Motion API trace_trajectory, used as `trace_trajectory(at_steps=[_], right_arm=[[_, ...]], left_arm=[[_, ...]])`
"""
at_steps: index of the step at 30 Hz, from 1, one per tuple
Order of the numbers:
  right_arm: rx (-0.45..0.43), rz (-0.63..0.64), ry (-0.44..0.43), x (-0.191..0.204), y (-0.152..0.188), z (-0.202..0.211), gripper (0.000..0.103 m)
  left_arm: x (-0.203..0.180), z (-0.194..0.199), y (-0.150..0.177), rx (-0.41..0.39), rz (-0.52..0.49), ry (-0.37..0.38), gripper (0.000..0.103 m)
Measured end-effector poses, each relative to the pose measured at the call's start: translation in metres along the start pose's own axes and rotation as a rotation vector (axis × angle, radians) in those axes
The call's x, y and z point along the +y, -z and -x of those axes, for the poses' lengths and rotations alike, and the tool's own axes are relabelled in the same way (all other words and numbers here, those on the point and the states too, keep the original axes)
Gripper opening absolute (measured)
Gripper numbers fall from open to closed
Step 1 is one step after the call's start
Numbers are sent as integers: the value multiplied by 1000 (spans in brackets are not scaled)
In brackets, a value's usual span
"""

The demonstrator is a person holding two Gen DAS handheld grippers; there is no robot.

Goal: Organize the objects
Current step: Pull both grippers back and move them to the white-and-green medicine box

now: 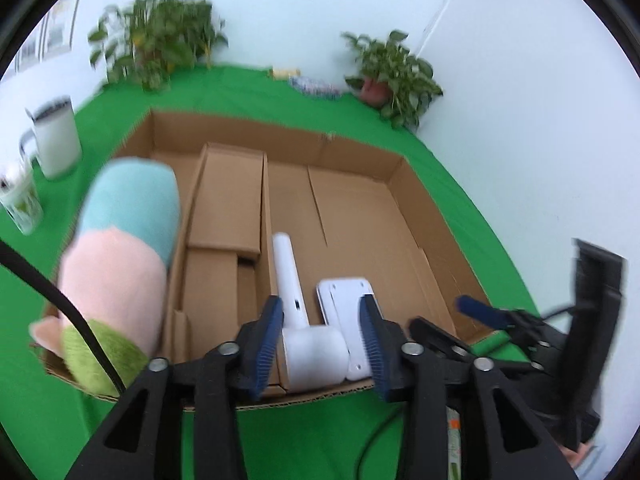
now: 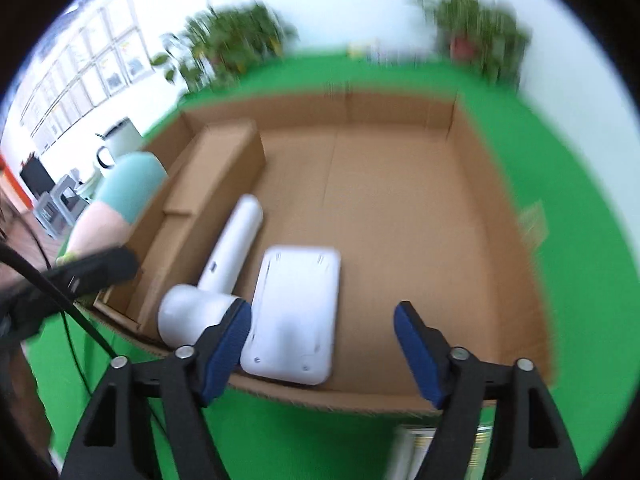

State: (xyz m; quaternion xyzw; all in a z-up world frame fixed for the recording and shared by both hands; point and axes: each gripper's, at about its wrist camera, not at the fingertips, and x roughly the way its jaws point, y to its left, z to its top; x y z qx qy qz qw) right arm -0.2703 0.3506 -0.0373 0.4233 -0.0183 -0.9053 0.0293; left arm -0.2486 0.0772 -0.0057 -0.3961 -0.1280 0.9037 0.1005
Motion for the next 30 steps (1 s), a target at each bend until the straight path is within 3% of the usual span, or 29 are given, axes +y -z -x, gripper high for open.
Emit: trace_trajectory(at_steps=[2, 3, 7, 11, 15, 17, 18, 19, 20, 21, 22, 24, 25, 26, 27, 28, 29, 30], right_arm=[[-100, 40, 19, 3, 10, 28, 79], [-129, 53, 26, 4, 13, 38, 79], [-268, 5, 64, 6, 39, 86, 80], [-296, -55, 115, 6, 62, 107, 80], [-332, -82, 153, 6, 75, 120, 80], [-355, -73, 163, 7, 79, 126, 68], [-358, -71, 162, 7, 81, 128, 47], [-355, -70, 163, 7, 81, 129, 24], [-352, -68, 170, 8, 82, 131, 17], [-356, -61, 175, 8, 83, 132, 14], [-362, -57, 175, 8, 85, 134, 15], [-372, -54, 157, 7, 89, 140, 16], [-374, -52, 146, 7, 89, 142, 31], [-375, -50, 148, 8, 91, 143, 47], [-379, -46, 151, 8, 93, 145, 79], [-399, -44, 152, 8, 95, 146, 87], [-416, -44, 151, 8, 98, 148, 87], [-417, -43, 149, 8, 99, 148, 87]], left_arm=[[-12, 16, 3, -73, -34, -63, 77], [-18, 26, 5, -120, -46, -88, 79], [-39, 57, 17, -240, -97, -153, 81], [-64, 85, 36, -302, -176, -210, 81], [-76, 102, 54, -315, -186, -210, 82], [-81, 110, 61, -328, -190, -203, 82], [-83, 116, 66, -339, -191, -197, 82], [-84, 120, 69, -350, -188, -187, 74], [-85, 125, 73, -361, -187, -176, 39], [-86, 127, 75, -353, -195, -150, 15], [-88, 127, 77, -318, -206, -129, 1], [-90, 127, 81, -290, -201, -125, 1], [-90, 128, 84, -296, -198, -136, 1], [-91, 130, 87, -301, -200, -156, 10], [-92, 130, 89, -304, -204, -178, 22], [-93, 131, 91, -309, -207, -194, 62], [-93, 133, 93, -322, -203, -206, 99], [-92, 138, 97, -358, -186, -215, 103]])
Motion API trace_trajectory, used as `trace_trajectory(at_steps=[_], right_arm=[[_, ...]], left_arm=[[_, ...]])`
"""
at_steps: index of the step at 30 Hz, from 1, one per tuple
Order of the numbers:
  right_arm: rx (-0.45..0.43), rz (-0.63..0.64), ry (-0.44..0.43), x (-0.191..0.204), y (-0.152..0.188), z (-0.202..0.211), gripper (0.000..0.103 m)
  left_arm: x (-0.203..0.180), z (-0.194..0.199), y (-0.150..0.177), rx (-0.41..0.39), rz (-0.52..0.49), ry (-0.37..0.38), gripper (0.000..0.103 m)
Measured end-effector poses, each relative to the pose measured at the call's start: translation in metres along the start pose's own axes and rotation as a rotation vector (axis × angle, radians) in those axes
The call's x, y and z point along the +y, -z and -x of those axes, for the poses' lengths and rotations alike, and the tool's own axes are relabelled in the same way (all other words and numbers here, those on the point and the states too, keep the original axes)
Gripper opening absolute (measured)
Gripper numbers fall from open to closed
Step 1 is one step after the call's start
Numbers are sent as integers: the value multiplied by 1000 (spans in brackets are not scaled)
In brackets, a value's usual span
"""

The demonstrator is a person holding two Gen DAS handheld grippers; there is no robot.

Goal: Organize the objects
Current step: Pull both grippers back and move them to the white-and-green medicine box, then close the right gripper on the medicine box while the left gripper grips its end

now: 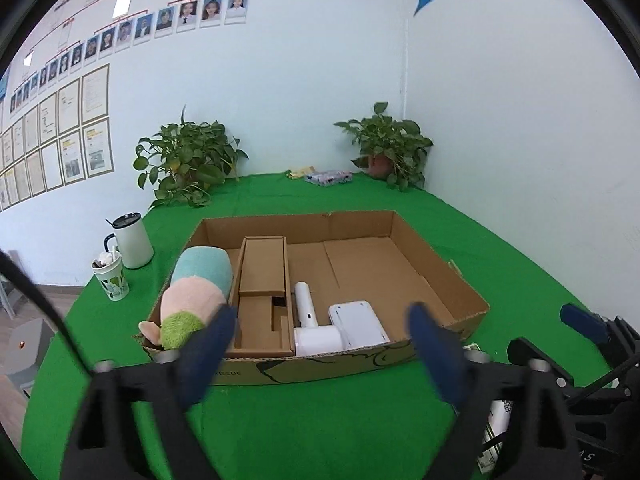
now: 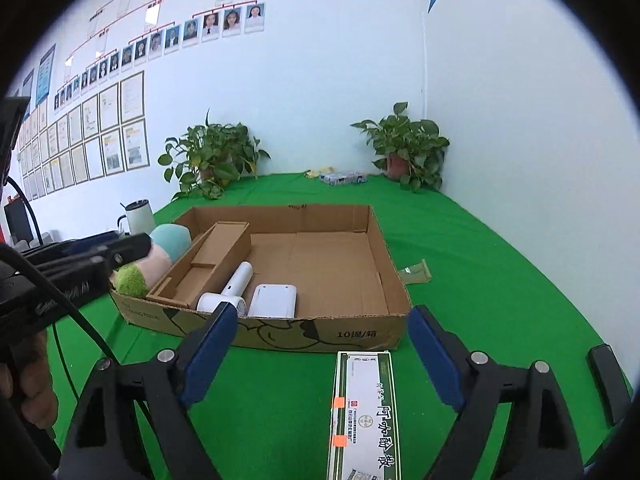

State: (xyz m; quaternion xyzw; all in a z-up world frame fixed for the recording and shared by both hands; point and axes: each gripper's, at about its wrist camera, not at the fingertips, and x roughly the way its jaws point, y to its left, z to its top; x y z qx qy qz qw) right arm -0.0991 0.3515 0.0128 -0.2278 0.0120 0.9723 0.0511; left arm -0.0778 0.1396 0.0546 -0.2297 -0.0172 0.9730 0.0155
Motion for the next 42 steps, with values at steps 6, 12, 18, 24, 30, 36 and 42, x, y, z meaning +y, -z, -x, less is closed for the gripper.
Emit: trace_trajectory(at_steps=[6, 12, 18, 24, 30, 36, 42], right_arm=[[42, -12, -60, -7, 11, -5, 87], [119, 40, -143, -19, 49, -3, 87], [260, -19, -72, -43, 79, -25, 87], [402, -27, -66, -41, 95, -50, 84], [426, 29, -67, -28, 106, -45, 64], [451, -17, -147, -27, 121, -11, 71], [433, 20, -155, -27, 127, -1, 84]], left_arm=[[14, 6, 5, -8, 57, -11, 102], [32, -14, 18, 112, 72, 61, 102], [23, -60, 49, 294, 110, 184, 102], [15, -76, 64, 334, 117, 208, 102], [22, -82, 67, 355, 141, 222, 101], [12, -94, 71, 435, 123, 332, 101], [-33, -140, 88, 632, 97, 585, 94]])
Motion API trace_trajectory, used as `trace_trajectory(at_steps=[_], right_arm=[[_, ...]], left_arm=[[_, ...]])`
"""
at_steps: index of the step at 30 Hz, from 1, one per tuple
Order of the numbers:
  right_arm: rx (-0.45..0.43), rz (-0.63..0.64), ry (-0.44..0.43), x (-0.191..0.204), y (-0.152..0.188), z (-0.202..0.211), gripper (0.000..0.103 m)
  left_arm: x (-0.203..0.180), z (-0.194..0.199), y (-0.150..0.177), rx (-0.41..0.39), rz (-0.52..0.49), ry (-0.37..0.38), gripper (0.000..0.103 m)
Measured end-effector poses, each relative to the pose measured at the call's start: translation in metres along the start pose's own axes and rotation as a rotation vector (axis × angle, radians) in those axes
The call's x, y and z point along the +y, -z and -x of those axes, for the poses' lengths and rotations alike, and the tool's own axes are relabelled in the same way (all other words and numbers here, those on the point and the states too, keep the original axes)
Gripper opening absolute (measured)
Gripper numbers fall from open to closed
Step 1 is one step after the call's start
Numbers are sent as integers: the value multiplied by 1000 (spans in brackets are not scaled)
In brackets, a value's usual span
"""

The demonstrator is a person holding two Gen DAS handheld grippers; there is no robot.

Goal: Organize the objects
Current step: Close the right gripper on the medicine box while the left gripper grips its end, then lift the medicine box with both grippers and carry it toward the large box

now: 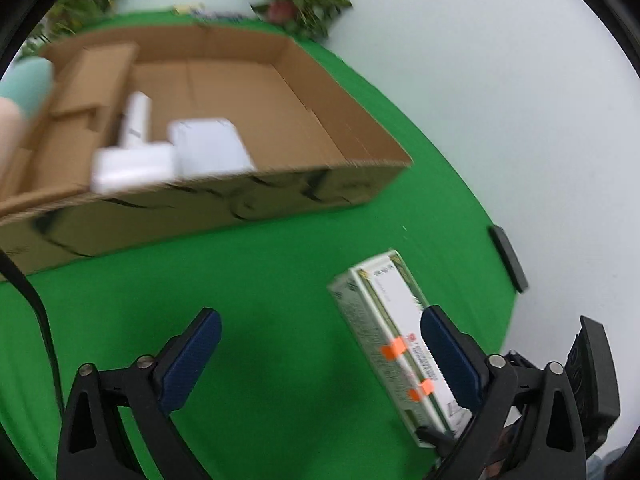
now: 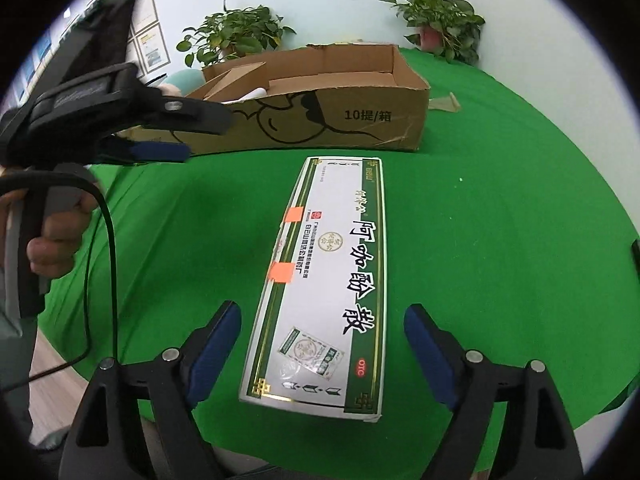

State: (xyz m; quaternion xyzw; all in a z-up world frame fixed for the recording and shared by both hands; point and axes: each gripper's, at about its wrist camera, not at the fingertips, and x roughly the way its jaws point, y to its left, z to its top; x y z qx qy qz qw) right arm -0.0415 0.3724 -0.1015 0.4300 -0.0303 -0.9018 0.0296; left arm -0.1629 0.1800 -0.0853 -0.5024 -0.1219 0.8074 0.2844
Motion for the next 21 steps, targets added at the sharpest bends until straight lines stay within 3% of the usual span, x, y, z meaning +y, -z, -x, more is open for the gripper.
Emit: trace_trajectory(at_steps=[3, 7, 12, 18, 21], right_arm=[[-12, 30, 5, 7, -1, -1, 84], [-24, 51, 33, 8, 0, -6, 84], [-24, 25, 3, 3, -2, -12, 84], [-13, 66, -8, 11, 2, -13, 82], [-14, 64, 6, 12, 3, -14, 82]], left_arm=[[-1, -31, -5, 126, 38, 115, 81], [-6, -48, 4, 180, 38, 143, 79], [-16, -52, 17, 205, 35, 231, 79], [-24, -53, 26, 174, 40, 229, 77], [-19, -50, 28, 153, 65, 220, 68]])
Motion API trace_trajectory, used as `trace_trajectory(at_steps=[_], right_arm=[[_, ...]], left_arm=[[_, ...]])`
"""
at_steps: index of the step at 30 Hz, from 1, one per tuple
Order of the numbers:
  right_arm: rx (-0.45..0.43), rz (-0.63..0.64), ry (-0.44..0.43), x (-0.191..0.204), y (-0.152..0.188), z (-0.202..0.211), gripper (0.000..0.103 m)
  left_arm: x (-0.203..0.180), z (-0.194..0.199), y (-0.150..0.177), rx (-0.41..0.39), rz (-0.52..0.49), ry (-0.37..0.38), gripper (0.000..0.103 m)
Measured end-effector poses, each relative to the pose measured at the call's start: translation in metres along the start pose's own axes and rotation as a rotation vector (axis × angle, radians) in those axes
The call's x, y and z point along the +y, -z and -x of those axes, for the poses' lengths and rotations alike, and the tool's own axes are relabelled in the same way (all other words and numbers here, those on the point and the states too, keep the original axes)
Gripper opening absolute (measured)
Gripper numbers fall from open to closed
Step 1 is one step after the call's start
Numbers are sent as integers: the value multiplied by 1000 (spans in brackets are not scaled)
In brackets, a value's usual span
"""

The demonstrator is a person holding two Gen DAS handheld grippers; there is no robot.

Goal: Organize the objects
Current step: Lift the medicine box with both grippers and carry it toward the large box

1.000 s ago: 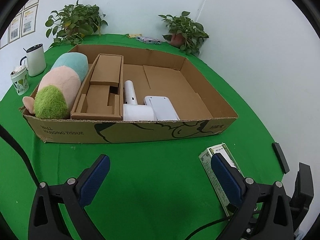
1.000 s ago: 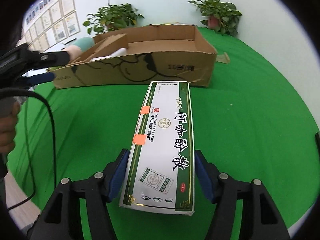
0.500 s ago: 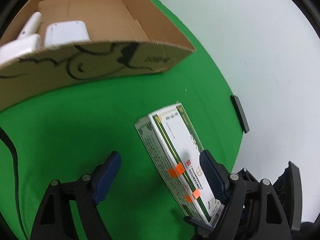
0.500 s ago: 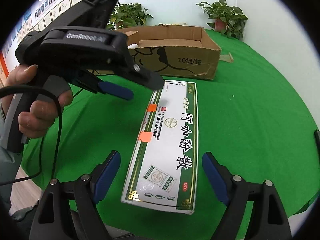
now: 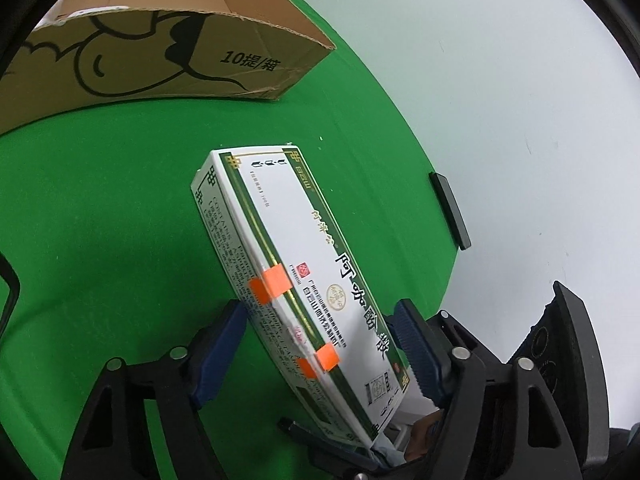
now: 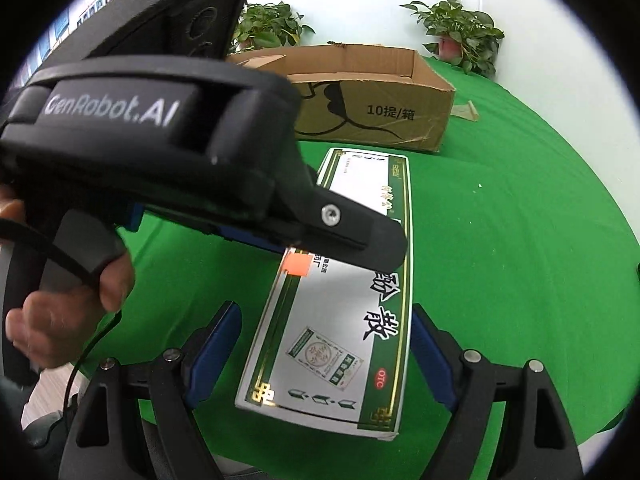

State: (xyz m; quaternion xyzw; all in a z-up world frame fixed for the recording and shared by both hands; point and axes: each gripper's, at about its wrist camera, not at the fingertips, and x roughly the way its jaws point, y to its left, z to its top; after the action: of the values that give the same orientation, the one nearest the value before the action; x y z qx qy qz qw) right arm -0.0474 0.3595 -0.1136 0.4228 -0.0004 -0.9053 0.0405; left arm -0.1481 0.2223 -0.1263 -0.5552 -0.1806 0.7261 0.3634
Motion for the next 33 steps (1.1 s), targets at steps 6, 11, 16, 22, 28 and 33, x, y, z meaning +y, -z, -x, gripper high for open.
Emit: trace_trajectory(at_steps=[6, 11, 16, 22, 28, 33], right_arm=[[7, -23, 66, -6, -1, -4, 65], [18, -13, 84, -6, -3, -5, 63], [20, -84, 58, -13, -4, -4, 62], [16, -165, 4, -18, -7, -3, 62], [16, -229, -61, -21, -5, -1, 62], [-3, -219, -69, -15, -4, 5, 62]], left_arm=[[20, 6, -7, -7, 68, 10, 45], [32, 11, -14, -15, 96, 34, 43], [37, 19, -3, -19, 110, 47, 43], [43, 24, -8, -23, 114, 56, 43], [52, 31, -10, -21, 134, 75, 43], [45, 45, 5, -47, 119, 60, 40]])
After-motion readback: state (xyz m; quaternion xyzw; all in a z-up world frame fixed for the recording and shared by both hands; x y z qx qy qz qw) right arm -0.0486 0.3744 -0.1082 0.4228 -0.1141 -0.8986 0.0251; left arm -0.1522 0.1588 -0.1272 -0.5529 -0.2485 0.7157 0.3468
